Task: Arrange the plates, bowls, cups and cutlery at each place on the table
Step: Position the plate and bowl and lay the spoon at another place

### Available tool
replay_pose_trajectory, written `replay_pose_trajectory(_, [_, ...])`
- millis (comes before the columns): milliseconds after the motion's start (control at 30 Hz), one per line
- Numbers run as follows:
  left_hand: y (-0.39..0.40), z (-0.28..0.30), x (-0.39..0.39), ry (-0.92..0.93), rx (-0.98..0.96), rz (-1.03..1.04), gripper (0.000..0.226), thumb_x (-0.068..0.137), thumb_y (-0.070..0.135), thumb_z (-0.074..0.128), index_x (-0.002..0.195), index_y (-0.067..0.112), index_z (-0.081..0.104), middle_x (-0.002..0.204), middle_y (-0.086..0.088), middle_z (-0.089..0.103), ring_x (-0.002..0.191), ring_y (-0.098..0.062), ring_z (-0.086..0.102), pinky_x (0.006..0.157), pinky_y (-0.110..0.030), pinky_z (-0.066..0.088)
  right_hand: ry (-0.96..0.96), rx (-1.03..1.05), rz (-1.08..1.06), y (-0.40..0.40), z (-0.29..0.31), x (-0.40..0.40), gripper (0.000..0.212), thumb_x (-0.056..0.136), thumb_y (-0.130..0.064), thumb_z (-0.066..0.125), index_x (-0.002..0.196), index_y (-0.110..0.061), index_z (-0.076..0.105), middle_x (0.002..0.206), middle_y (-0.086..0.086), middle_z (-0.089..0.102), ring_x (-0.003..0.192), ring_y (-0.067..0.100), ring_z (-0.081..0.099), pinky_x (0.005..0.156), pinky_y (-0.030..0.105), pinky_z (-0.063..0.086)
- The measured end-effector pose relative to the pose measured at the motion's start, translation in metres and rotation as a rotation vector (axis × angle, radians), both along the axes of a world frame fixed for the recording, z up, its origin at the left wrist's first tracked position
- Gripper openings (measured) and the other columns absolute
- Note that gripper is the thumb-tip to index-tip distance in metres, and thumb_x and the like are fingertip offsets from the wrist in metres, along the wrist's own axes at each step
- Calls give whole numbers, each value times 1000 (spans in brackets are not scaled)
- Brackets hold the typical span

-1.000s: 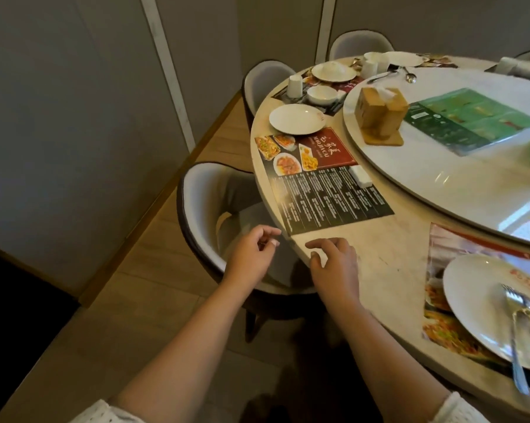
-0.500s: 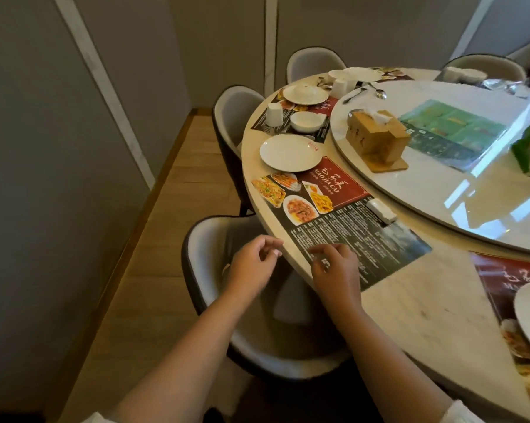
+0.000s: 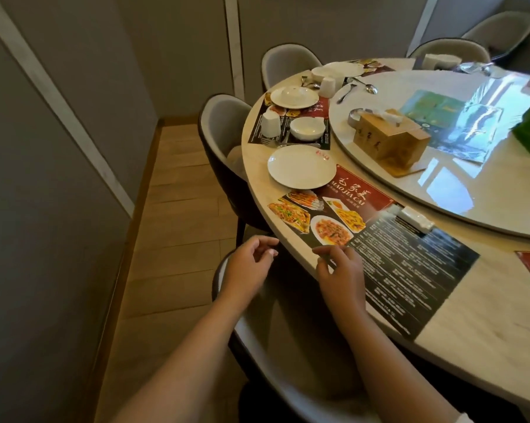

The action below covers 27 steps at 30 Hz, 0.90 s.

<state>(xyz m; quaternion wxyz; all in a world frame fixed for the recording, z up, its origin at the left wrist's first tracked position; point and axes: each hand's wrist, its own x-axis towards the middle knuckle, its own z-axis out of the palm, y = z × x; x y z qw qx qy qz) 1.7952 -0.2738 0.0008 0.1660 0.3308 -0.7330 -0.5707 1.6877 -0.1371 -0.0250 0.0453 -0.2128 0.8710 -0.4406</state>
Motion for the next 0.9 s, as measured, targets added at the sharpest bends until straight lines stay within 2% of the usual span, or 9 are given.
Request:
replay_pose_trajectory(167, [-51, -5, -15, 18, -12, -39, 21, 95, 21, 56, 102, 40, 63, 99, 14, 68, 94, 0, 63, 72, -17, 50, 10, -27, -20, -50, -4, -17, 17, 90, -15, 60, 102, -25, 67, 117, -4, 52, 119, 16, 42, 92, 31, 40])
replay_pose_trajectory(300, [-98, -8, -46, 17, -33, -77, 22, 94, 21, 57, 97, 41, 64, 96, 16, 69, 92, 2, 64, 67, -15, 49, -7, -75, -77, -93, -9, -39, 19, 90, -13, 60, 103, -24, 68, 111, -2, 52, 111, 14, 44, 86, 26, 36])
replay_pose_trajectory(367, [-121, -12, -68, 9, -32, -110, 21, 94, 20, 57, 97, 40, 65, 99, 14, 68, 94, -1, 64, 68, -16, 49, -30, -104, -122, -113, -11, -53, 19, 90, -11, 59, 103, -22, 68, 112, -1, 53, 110, 14, 47, 87, 28, 40])
replay_pose_trajectory(500, [-158, -21, -107, -14, -28, -135, 22, 93, 20, 58, 93, 41, 64, 96, 14, 68, 93, -1, 64, 67, -17, 49, -46, -102, -213, -142, -11, -79, 19, 90, -12, 57, 101, -24, 67, 109, -4, 53, 102, 14, 52, 79, 30, 46])
replay_pose_trajectory(567, [-172, -23, -121, -24, -10, -139, 22, 93, 21, 59, 92, 42, 65, 93, 16, 68, 92, 1, 63, 71, -18, 51, -73, -107, -252, -153, -11, -87, 19, 91, -13, 56, 99, -27, 66, 110, -5, 53, 99, 13, 54, 76, 33, 49])
replay_pose_trajectory(667, [-189, -24, -136, -30, 3, -142, 22, 92, 23, 59, 89, 44, 64, 90, 19, 68, 89, 4, 63, 70, -17, 50, -101, -107, -311, -166, -9, -96, 20, 90, -13, 56, 99, -28, 66, 107, -6, 52, 86, 7, 54, 64, 25, 43])
replay_pose_trajectory(733, [-196, -24, -144, -36, 7, -142, 23, 92, 22, 58, 88, 44, 64, 91, 19, 67, 90, 2, 63, 72, -20, 52, -127, -111, -337, -172, -7, -100, 20, 90, -12, 56, 100, -27, 66, 106, -6, 51, 83, 6, 53, 60, 21, 40])
replay_pose_trajectory(833, [-207, -22, -157, -59, -2, -156, 21, 93, 21, 57, 91, 40, 66, 95, 18, 66, 95, -1, 61, 79, -26, 54, -158, -139, -356, -178, -5, -106, 19, 91, -13, 55, 101, -24, 67, 106, -2, 51, 88, 15, 55, 69, 27, 46])
replay_pose_trajectory(900, [-216, -22, -168, -68, -20, -165, 20, 94, 21, 55, 93, 37, 67, 102, 16, 64, 97, -2, 59, 82, -29, 53, -170, -140, -384, -182, -4, -112, 19, 92, -14, 54, 103, -22, 67, 107, -1, 51, 93, 14, 54, 76, 28, 47])
